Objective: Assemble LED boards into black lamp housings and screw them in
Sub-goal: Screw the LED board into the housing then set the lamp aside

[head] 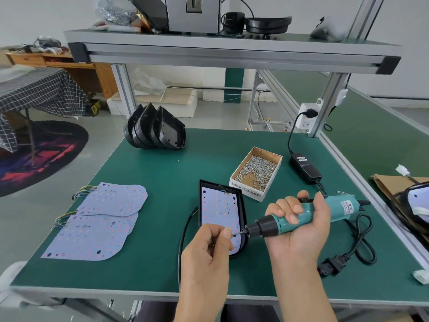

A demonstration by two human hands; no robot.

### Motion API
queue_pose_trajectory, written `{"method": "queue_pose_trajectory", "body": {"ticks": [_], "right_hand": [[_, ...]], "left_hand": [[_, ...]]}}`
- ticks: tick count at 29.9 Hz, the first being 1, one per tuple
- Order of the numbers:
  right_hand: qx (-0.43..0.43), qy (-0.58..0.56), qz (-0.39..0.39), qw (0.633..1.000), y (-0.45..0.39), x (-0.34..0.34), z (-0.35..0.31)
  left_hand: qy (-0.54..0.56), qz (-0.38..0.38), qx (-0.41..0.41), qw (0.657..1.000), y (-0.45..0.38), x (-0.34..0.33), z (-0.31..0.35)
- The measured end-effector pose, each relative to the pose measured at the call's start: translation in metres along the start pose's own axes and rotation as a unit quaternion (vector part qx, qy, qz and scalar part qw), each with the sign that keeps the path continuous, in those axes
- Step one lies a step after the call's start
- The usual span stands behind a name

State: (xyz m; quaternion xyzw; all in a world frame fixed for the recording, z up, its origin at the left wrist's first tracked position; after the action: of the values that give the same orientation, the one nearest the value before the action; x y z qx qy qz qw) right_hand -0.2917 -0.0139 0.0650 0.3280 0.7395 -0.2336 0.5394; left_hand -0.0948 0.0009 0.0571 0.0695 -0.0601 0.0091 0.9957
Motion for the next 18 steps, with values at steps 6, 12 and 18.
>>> {"method": "queue_pose_trajectory", "body": {"ticks": [6,12,18], "right_hand": [[0.0,0.017,0.003,1.0,0.003,0.003,0.003],[0.0,0.021,0.001,1.0,0.005,0.004,0.005],[0.0,0.026,0.001,1.0,0.007,0.004,0.007]], "left_hand": [[0.005,0.022,0.0,1.0,0.001,0.002,-0.008],[0.015,0.032,-0.003,0.999,0.002,0.003,-0.013],[0.012,0.04,-0.022,0.999,0.002,0.004,-0.013]]}}
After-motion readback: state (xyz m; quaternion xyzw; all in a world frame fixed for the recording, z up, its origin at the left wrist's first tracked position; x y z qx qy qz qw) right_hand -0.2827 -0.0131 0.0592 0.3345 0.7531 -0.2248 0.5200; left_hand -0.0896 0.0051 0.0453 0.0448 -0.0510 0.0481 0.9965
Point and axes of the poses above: each hand's wrist, its own y-axis away from the middle knuckle, its own x-axis out of the back of the hand, z = x × y, the point moved 8 cm from there along -y, towards the middle knuckle, and after that the axes turned 15 degrees about x, right-handed, at the moved point
